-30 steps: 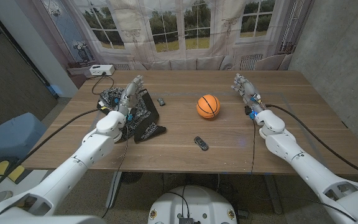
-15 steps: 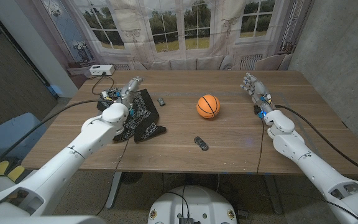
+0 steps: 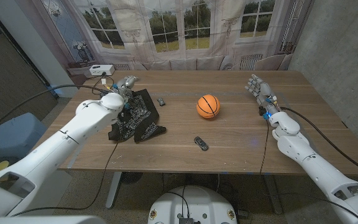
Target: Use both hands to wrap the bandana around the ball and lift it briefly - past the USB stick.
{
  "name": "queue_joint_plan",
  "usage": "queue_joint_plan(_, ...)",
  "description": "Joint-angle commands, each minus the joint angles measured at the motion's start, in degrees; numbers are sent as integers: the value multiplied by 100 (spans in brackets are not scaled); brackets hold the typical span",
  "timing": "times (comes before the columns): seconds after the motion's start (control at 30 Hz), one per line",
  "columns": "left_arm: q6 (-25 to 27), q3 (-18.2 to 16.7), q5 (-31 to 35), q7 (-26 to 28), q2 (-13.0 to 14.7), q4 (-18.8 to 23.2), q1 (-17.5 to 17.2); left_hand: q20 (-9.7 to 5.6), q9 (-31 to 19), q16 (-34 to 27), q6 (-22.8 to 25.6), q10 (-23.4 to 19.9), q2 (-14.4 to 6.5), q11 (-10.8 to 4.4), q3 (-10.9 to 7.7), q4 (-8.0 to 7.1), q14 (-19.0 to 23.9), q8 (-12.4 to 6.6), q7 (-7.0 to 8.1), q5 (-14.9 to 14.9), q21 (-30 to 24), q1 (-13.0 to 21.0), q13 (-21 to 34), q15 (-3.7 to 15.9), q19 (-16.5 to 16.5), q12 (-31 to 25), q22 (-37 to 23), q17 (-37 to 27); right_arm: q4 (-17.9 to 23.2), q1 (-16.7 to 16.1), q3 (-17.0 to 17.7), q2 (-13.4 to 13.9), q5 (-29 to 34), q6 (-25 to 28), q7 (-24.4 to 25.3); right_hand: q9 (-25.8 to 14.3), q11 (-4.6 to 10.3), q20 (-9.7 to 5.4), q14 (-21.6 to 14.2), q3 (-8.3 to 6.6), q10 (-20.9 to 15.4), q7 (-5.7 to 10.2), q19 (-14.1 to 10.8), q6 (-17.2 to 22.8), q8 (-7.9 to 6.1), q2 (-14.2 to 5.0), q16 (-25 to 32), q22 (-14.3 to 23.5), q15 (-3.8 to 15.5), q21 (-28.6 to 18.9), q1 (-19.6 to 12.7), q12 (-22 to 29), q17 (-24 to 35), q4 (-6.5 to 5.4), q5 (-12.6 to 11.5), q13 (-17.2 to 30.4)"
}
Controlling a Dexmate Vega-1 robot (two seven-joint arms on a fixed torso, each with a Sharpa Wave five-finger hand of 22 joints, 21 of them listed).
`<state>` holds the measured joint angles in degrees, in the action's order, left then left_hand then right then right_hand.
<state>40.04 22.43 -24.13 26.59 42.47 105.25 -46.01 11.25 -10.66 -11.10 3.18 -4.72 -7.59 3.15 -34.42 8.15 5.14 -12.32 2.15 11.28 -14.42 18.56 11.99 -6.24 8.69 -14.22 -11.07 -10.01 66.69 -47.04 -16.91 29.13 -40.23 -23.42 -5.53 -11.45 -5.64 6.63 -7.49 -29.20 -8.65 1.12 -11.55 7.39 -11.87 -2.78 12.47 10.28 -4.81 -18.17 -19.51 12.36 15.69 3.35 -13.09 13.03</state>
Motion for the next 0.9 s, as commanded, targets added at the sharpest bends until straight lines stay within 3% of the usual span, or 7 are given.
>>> queue_joint_plan(0.03, 1457, 633, 396, -622, 1027, 661, 921, -13, -14, 24, 39, 83, 78, -62, -8, 63, -26, 11, 9, 22, 29, 53, 12, 44, -51, 55, -28, -19, -138, 46, 32, -47, -108, -8, -81, 2, -1, 43, -65, 28, -59, 2, -11, 88, -28, -25, 50, 13, -4, 8, 27, 31, 5, 4, 13, 11)
queue_joint_plan(0.17, 1919, 1023, 633, -1117, 1349, 775, 1323, -41, -17, 46, -12, 233, 118, -74, -8, 119, -95, 48, -53, -2, 47, 139, 13, 89, -80, 120, -29, -22, -152, 49, 34, -61, -107, -9, -63, 4, -5, 42, -80, 37, -70, -5, -15, 97, -27, -36, 57, 14, -15, 12, 38, 32, 2, 2, 23, 8)
queue_joint_plan(0.33, 2593, 1620, 1103, -1477, 1512, 874, 1870, -102, -19, 39, -53, 229, 130, -87, -33, 176, -89, 61, -94, -12, 35, 253, 15, 145, -34, 118, -27, -23, -170, 63, 25, -82, -97, -10, -42, 8, -5, 44, -91, 51, -91, -9, -31, 113, -27, -54, 64, 16, -20, 13, 57, 36, -1, -3, 39, 3)
queue_joint_plan(0.43, 3091, 2267, 1534, -1769, 1552, 855, 2406, -123, -21, 32, -3, 158, 138, -86, -62, 221, -74, 34, -133, -23, 18, 378, 19, 160, 27, 90, -23, -23, -185, 76, 17, -102, -89, -12, -27, 10, -12, 55, -91, 58, -97, -5, -33, 122, -27, -62, 65, 17, -33, 16, 66, 37, -3, -4, 46, 1)
queue_joint_plan(0.57, 3741, 3485, 2213, -2242, 1545, 704, 3335, -163, -23, 21, 80, 102, 216, -178, -70, 266, -42, -7, -99, -66, 11, 541, 26, 203, 77, 69, -16, -23, -195, 91, 2, -118, -69, -10, -7, 12, -10, 62, -95, 65, -97, -10, -35, 125, -24, -69, 67, 17, -30, 19, 75, 34, -5, -5, 53, -1)
queue_joint_plan(0.73, 3995, 4700, 2788, -2838, 1550, 429, 4237, -305, -26, 0, 283, -41, 589, -386, 20, 283, 57, -87, 46, -112, -6, 905, 33, 357, 216, 24, -3, -24, -159, 79, -4, -124, -36, -3, 71, 14, -12, 67, -103, 73, -103, -6, -38, 129, -22, -77, 71, 18, -30, 23, 84, 34, -7, -5, 61, -3)
queue_joint_plan(0.9, 3995, 5339, 3624, -3570, 1506, 139, 4640, -439, -34, 6, 525, -100, 1011, -540, 189, 244, 95, -154, 305, -30, -22, 1177, 38, 508, 356, 15, 3, -25, -108, 60, -12, -122, -6, 21, 149, 16, -13, 67, -112, 84, -107, -8, -42, 138, -20, -87, 75, 19, -35, 27, 95, 32, -11, -5, 71, -7)
